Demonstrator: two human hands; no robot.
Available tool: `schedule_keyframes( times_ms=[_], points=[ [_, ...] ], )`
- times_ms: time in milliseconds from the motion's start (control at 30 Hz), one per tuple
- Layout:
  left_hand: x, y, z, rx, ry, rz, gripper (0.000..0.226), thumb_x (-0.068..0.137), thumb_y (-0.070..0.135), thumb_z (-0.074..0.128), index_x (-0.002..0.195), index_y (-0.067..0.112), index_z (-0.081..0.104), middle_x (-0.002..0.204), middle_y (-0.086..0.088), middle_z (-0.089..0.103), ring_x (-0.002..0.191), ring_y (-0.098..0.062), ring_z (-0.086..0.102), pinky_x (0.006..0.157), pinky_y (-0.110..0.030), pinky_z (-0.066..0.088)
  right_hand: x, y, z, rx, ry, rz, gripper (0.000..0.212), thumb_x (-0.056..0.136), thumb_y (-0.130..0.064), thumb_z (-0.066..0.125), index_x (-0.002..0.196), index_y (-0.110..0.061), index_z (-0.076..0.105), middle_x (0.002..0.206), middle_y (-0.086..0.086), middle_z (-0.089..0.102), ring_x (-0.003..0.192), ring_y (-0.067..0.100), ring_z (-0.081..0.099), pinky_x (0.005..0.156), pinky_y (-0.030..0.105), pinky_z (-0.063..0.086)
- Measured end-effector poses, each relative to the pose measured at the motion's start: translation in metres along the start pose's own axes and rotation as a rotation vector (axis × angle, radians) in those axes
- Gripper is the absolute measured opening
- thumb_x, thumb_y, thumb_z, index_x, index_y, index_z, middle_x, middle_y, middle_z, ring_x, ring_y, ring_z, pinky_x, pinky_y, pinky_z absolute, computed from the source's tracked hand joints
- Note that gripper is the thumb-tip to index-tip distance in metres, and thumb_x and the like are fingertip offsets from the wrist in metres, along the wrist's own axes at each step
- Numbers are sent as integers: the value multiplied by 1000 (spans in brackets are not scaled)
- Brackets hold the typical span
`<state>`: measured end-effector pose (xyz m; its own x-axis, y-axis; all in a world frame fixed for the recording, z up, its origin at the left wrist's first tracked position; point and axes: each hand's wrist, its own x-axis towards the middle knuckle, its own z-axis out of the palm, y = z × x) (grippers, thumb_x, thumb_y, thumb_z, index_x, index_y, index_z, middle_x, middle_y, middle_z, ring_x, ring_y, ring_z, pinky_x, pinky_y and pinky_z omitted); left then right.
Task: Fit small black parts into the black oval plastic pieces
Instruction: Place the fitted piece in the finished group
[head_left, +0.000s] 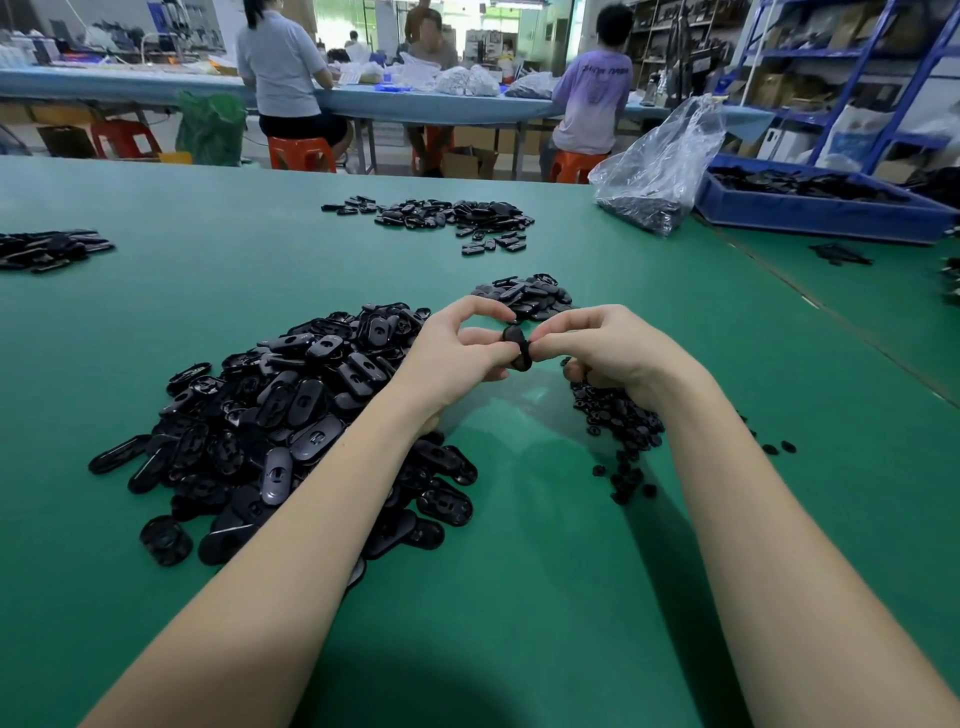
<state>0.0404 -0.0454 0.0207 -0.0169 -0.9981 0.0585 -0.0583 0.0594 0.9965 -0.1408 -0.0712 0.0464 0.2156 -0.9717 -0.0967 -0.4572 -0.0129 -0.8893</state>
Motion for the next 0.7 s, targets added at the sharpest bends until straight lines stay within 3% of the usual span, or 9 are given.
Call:
schedule_keyframes(
  times_ms=[133, 300, 500, 700],
  points=[
    [-2, 2, 1, -20, -20, 19, 25, 85, -6, 70, 104, 8, 71, 92, -12, 78, 84, -23, 72, 75, -22, 58, 2, 1, -1, 13, 25, 28, 9, 76, -22, 84, 76, -30, 81, 72, -2, 60, 51, 7, 44, 46, 19, 27],
    [-2, 3, 1, -59, -25, -4, 20, 85, -6, 71, 99, 9, 71, 89, -10, 77, 75, -21, 70, 78, -26, 60, 3, 4, -2, 36, 0, 44, 12, 77, -19, 83, 73, -30, 81, 65, -3, 57, 55, 12, 34, 46, 22, 22],
    [-4, 5, 0, -56, -39, 13, 18, 87, -3, 71, 96, 12, 70, 82, -4, 77, 71, -19, 70, 79, -25, 60, 5, 6, -2, 40, 14, 34, 14, 77, -19, 82, 71, -31, 80, 56, -10, 58, 52, 9, 34, 43, 20, 22],
    [-6, 7, 1, -45, -31, 23, 19, 87, -6, 69, 95, 11, 69, 83, -7, 75, 69, -19, 69, 75, -22, 59, 7, 7, -3, 31, 82, 63, 12, 73, -23, 88, 79, -26, 78, 66, -1, 54, 54, 11, 36, 43, 21, 25]
  ],
)
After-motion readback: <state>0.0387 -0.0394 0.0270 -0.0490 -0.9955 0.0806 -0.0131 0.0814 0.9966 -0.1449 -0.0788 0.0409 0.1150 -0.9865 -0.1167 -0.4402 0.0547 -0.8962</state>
